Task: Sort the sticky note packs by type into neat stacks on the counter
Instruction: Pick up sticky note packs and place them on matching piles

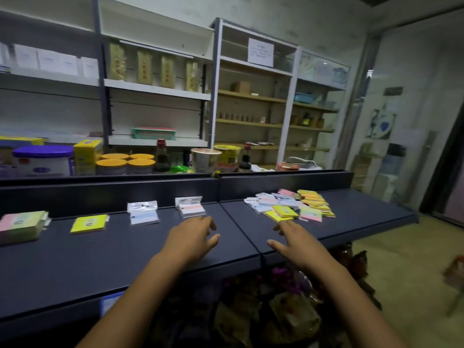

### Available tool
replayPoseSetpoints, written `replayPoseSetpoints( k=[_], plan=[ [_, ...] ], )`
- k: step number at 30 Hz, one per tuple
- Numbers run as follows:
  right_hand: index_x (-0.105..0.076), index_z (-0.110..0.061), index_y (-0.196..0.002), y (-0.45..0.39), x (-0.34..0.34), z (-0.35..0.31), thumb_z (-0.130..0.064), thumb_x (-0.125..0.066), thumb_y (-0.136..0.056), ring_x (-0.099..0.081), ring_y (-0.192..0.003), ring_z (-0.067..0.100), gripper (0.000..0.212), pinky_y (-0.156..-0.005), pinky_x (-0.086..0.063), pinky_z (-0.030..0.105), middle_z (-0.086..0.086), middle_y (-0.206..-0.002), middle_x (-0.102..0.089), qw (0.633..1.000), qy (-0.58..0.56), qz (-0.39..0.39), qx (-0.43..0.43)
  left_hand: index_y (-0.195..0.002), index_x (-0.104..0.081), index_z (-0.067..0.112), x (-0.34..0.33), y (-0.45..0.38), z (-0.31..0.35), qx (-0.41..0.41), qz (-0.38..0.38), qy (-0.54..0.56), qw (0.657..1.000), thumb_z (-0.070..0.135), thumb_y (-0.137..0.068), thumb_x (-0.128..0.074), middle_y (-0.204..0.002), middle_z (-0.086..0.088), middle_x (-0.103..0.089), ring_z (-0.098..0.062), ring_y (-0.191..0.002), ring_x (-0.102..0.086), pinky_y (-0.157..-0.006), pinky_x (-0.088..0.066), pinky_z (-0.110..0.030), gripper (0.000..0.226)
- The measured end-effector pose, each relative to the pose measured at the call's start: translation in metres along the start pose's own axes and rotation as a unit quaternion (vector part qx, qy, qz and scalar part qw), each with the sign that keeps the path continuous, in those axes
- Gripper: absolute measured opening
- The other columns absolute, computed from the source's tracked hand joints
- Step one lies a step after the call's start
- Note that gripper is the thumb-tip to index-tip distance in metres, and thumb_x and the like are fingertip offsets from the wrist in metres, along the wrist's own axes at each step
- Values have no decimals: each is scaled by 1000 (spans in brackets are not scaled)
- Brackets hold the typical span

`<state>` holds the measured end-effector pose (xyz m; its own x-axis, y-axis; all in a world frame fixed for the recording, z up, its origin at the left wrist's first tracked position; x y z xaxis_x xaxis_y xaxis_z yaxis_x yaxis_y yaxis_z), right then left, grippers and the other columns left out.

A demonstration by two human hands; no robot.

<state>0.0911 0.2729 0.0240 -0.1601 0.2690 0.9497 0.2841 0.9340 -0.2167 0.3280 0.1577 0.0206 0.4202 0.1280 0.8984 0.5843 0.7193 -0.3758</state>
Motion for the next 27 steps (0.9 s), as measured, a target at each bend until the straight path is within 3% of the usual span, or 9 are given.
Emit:
replayPoseSetpoints(
  k=[9, 23, 27],
  plan=[
    [-48, -27, -133, 20, 36, 78, -55, -54, -94, -53, -120, 14, 48, -97, -49, 36, -4, -135, -52, 998, -21, 35, -42, -119, -54, 30, -12, -34, 84, -42, 17, 9, 999, 50, -98, -47, -115, 9, -60, -14, -102, -57, -80, -51, -33, 30],
    [-47, -23, -129, -84, 22, 147, -49, -52, -97, -48, -124, 19, 42, -98, -47, 39, -1, -136, -50, 999, -1, 18, -37, -117, -57, 31, -82, -154, 90, -12, 0, 41, 999, 49, -96, -49, -115, 10, -62, -15, -105, -59, -84, -52, -35, 29],
    [-49, -23, -130, -127, 20, 163, -48, -56, -96, -48, -126, 18, 43, -99, -44, 35, -2, -137, -51, 999, -10, 23, -26, -115, -58, 31, -96, -197, 86, 1, 12, 47, 999, 46, -94, -51, -111, 12, -63, -13, -102, -58, -78, -49, -32, 26]
  ],
)
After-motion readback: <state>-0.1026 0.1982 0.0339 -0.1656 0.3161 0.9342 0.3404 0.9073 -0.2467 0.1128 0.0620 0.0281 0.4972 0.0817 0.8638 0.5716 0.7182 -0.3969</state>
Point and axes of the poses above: each hand's wrist, its own y-axis away from the middle knuckle, its own x-axis out of the back of the hand, z = x × y, the point moved 2 cm from there along -y, towards the middle knuckle
